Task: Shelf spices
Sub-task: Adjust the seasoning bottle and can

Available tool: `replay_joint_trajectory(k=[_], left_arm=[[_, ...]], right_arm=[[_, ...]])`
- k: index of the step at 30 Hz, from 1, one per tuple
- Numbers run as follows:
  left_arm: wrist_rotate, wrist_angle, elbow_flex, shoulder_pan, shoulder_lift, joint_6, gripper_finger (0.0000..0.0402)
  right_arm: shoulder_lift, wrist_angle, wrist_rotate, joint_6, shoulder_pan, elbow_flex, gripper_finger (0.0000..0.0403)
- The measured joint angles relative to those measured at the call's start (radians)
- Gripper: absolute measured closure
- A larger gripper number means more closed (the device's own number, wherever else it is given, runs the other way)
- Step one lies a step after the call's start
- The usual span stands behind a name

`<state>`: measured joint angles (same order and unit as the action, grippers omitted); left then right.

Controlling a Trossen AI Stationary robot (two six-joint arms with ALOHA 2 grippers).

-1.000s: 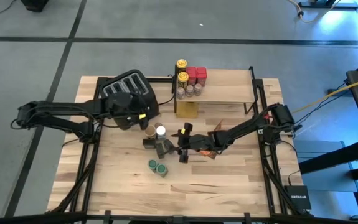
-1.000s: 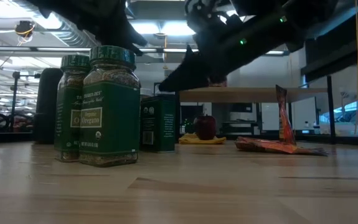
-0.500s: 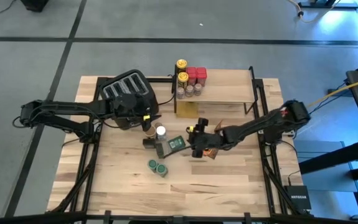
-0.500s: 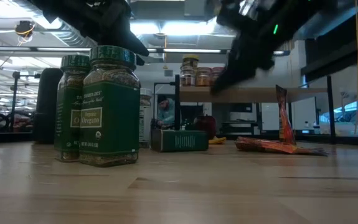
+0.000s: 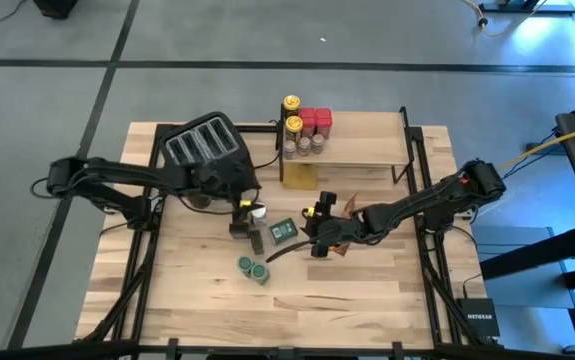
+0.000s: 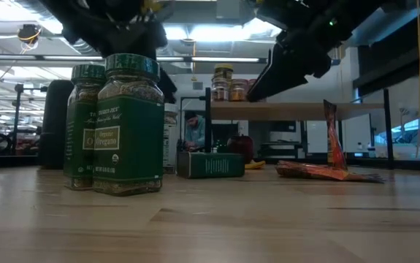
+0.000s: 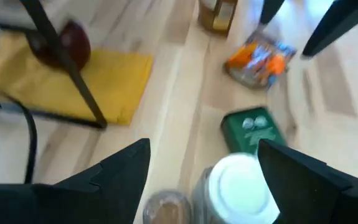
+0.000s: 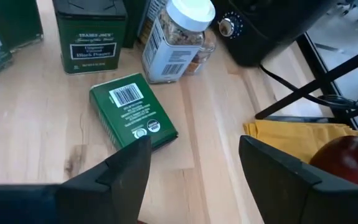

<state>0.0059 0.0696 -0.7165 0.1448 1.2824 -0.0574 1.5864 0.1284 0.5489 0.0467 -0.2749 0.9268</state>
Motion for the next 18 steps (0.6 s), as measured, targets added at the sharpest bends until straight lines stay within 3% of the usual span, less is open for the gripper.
replay_joint_trajectory(k=[8,18], left_arm=[[-0.033,0.145,-0.038,-0.008,0.017,-0.068,0.0112],[-0.005,0.052,-0.042,-0.02,0.089,-0.047,0.0112]], right_arm=[[0.0,-0.003,0.001,-0.006,0.0,0.0,0.0153],[0.0,-0.01,0.001,-0.007,0.0,0.0,0.0153]])
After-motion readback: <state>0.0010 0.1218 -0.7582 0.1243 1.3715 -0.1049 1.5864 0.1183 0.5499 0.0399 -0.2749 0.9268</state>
